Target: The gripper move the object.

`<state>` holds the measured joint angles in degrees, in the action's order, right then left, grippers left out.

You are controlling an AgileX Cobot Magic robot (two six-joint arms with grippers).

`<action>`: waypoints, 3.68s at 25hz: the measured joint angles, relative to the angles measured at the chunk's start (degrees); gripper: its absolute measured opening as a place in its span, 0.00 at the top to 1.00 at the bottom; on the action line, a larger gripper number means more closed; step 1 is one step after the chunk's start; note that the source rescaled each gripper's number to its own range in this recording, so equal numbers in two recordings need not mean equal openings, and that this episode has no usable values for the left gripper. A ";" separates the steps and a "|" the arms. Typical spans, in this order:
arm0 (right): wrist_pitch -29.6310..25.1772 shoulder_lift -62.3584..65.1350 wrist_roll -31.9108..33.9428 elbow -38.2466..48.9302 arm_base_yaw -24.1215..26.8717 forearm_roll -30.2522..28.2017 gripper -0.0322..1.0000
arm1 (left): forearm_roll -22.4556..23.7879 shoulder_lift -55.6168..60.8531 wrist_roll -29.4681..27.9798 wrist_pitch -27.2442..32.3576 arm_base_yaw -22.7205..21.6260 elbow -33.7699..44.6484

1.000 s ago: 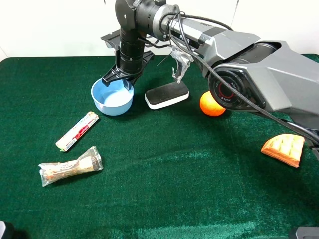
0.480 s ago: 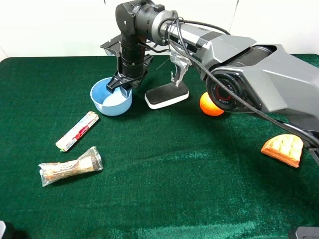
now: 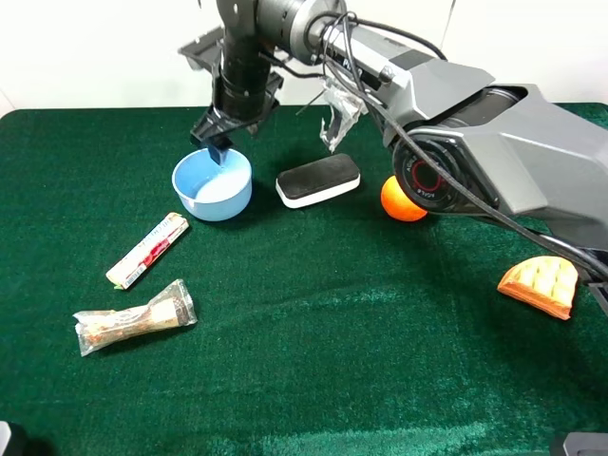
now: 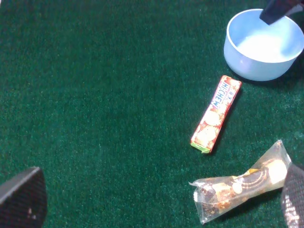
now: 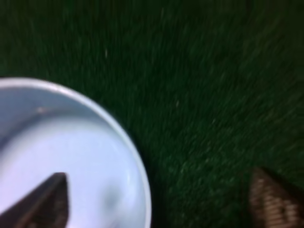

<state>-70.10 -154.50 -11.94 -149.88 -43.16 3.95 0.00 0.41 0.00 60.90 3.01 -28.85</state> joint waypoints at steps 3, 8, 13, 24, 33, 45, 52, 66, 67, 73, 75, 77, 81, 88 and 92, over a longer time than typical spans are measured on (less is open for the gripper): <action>0.00 0.19 0.10 -1.41 0.00 -0.02 0.06 | 0.00 0.00 0.00 0.00 0.00 0.00; -0.05 2.22 2.91 -1.60 0.00 -0.02 0.03 | 0.00 0.00 0.00 0.00 0.00 0.00; -0.04 5.65 5.77 -1.54 0.00 -0.27 0.03 | 0.00 0.00 0.00 0.00 0.00 0.00; 0.06 21.12 7.37 18.23 -1.18 -3.95 0.00 | 0.00 0.00 0.00 0.00 0.00 0.00; 0.17 42.63 8.52 51.91 -1.18 -6.69 0.00 | 0.00 0.00 0.00 0.00 0.00 0.00; 4.20 73.57 10.83 87.46 -1.18 -1.90 0.00 | 0.00 0.00 0.00 0.00 0.00 0.00; 6.41 89.54 13.35 101.80 -1.18 -0.79 0.00 | 0.00 0.00 0.00 0.00 0.00 0.00; 5.68 117.34 16.05 117.48 6.48 -1.23 0.00 | 0.00 0.00 0.00 0.00 0.00 0.00; 5.80 119.39 15.79 118.28 7.32 -1.53 0.00 | 0.00 0.00 0.00 0.00 0.00 0.00; 7.24 129.54 15.01 118.96 12.76 -2.13 0.00 | 0.00 0.00 0.00 0.00 0.00 0.00; 7.24 132.40 14.72 118.96 15.13 -2.13 0.00 | 0.00 0.00 0.00 0.00 0.00 0.00; 7.24 135.47 13.03 118.96 18.03 -2.07 0.00 | 0.00 0.00 0.00 0.00 0.00 0.00; 7.24 141.19 6.51 118.96 23.99 -0.32 0.00 | 0.00 0.00 0.00 0.00 0.00 0.00; 7.24 149.60 -0.08 119.29 34.83 2.27 0.00 | 0.00 0.00 0.00 0.00 0.00 0.00; 7.19 154.30 -0.66 119.34 37.52 3.81 0.00 | 0.00 0.00 0.00 0.00 0.00 0.00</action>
<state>-62.90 -0.20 -12.60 -30.54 -5.64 7.75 0.00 0.41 0.00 60.90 3.01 -28.85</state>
